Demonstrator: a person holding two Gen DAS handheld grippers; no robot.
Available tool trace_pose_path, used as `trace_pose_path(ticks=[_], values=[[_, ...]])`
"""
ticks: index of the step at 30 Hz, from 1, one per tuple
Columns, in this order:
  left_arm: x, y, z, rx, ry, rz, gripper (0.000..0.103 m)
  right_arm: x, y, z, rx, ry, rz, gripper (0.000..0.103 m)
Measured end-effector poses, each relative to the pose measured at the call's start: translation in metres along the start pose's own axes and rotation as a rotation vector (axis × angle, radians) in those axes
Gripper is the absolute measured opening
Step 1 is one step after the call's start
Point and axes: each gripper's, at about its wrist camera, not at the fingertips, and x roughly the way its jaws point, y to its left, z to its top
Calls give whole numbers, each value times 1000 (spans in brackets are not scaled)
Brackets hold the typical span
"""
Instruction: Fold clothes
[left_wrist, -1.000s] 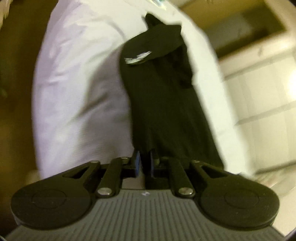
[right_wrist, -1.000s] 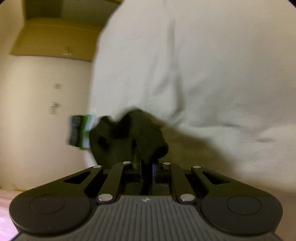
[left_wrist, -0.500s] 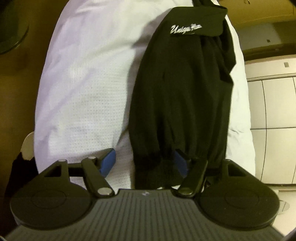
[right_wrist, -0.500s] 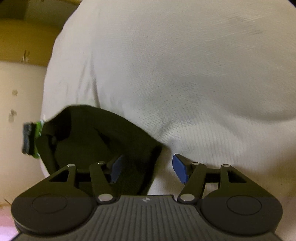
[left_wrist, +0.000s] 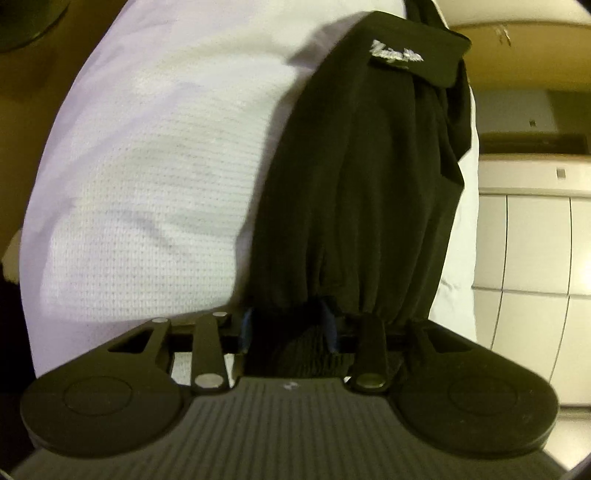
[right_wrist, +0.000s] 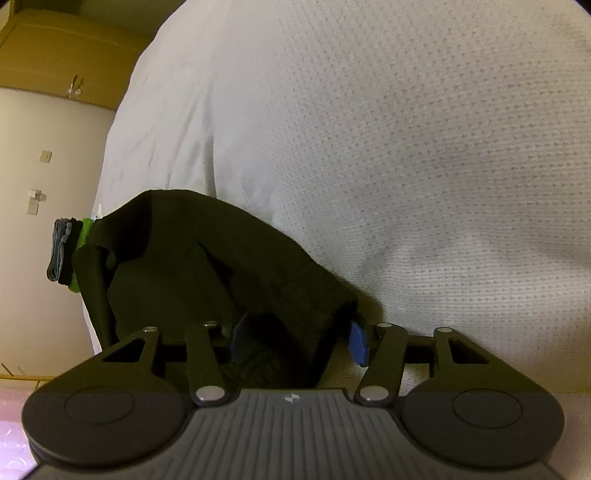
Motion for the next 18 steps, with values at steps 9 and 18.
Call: trace_pose_path(ticks=[9,18], values=[[-9,15,4,-42,13,-70,44,-2,-4,-3,14,11,11,55],[-7,-16,2,122,31,-52,12,3,0,-3,-5,15,40,14]])
